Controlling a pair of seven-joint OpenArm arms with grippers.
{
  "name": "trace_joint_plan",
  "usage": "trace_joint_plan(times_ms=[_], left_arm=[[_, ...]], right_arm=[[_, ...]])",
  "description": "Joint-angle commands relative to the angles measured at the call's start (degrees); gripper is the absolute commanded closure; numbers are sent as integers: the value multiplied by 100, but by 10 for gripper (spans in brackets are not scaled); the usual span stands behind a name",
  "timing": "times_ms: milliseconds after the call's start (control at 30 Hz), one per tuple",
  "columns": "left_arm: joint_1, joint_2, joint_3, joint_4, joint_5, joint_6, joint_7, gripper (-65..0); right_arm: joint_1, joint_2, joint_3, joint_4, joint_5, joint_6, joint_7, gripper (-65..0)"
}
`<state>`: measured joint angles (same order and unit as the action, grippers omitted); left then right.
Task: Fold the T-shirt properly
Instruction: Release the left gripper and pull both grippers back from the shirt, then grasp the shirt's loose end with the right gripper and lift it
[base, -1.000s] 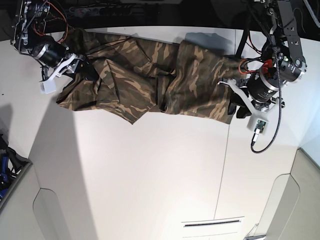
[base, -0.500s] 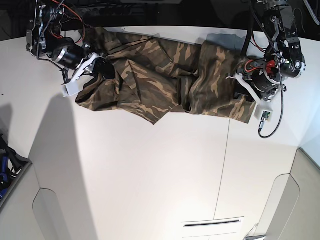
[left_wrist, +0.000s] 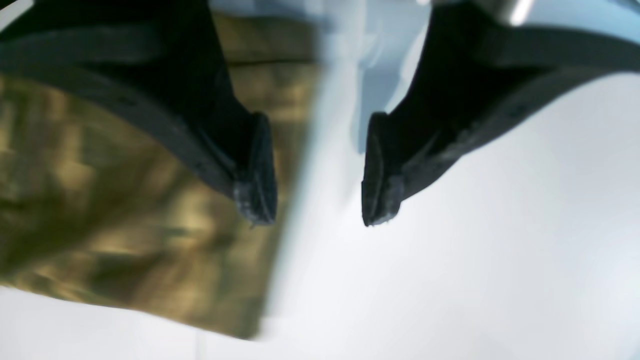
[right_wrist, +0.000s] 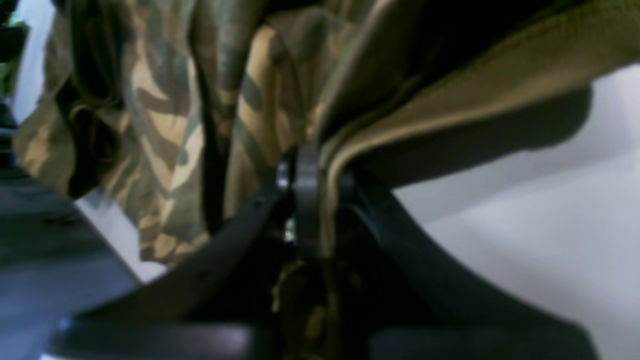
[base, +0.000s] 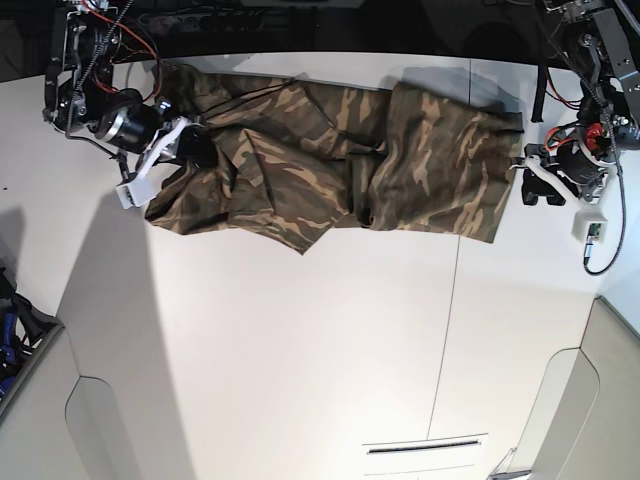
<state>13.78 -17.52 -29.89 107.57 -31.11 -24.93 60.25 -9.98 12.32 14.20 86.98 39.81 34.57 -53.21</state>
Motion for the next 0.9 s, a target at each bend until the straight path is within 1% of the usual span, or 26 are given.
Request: trace_joint_plan(times_ms=[0,200,367,500,600,633,700,767,867], left_arm=[[-44,-94,-107,92,-111,-22,-37,-314],[-2,-120,-195,90,-155,-39,4,-314],[153,-120,-116,90,-608,-44,2,-314],[317,-98,350,90,-758,-107,2,-314],[448,83,918,90,-719,-107,-2,-314],[476,164,1126,87,-702,-107,0,-314],[520,341,1515,87,-577,-105,-20,-314],[529,505,1864,87,-409,-105,-48,-314],[529,723,2308,83,-289,-105,-195,-314]], right_arm=[[31,208,127,61,-59,-26,24,0],[28,903,695,61,33,-28,22,0],[90,1502,1084,61,315,-28,-153,0],[341,1978,1182,61,463,-28,-348,0],[649,2269,1182,61,688,-63,-476,0],[789,2326,1182,61,817,-72,-597,0],[1132,2334,1180,61,1126,-70,-927,0],[1432,2269,1174,66,1362,-70,-1198,0],[1700,2085,1158,101,1425,-68,-1285,0]])
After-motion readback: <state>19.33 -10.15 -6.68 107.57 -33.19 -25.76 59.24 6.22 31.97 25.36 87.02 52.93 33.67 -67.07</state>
